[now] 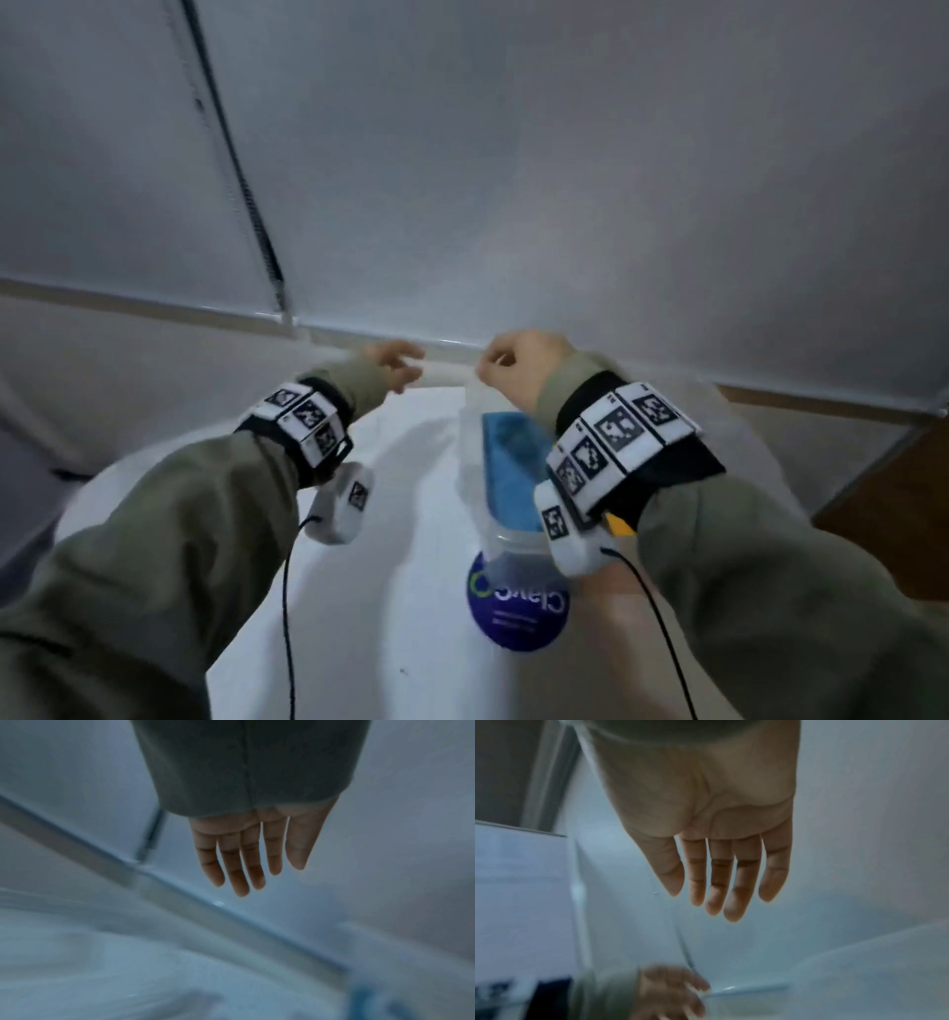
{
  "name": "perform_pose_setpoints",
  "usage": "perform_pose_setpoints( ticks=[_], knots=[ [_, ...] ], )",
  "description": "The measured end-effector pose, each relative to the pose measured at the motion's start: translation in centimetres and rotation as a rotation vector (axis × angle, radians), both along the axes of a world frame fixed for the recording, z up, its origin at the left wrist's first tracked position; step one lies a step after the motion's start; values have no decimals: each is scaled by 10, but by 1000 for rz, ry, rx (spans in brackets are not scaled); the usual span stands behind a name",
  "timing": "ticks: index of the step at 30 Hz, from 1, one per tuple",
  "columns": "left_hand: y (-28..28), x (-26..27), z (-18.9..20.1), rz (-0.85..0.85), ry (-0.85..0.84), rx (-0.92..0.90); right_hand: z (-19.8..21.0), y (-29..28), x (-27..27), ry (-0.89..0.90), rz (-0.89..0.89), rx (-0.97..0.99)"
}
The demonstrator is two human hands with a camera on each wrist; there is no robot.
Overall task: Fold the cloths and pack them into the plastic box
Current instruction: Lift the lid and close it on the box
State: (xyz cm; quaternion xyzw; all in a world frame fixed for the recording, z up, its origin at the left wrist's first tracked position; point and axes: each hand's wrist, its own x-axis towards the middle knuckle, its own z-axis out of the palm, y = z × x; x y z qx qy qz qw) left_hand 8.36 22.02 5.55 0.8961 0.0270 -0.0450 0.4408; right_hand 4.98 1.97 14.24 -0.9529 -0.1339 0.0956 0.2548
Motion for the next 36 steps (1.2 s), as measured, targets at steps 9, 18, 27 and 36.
perform_pose_setpoints(
  ticks=[9, 18, 27, 36],
  knots=[
    [188, -120, -138, 132, 571, 664, -132, 210, -29, 250, 408, -301],
    [198, -135, -146, 14, 259, 936, -233, 223, -12, 39, 463, -556],
    [209, -114, -27, 853, -436, 15, -83, 207, 8, -184, -131, 501],
    [78, -47, 39, 498, -185, -374, 7, 73, 4, -108, -508, 1295]
  ],
)
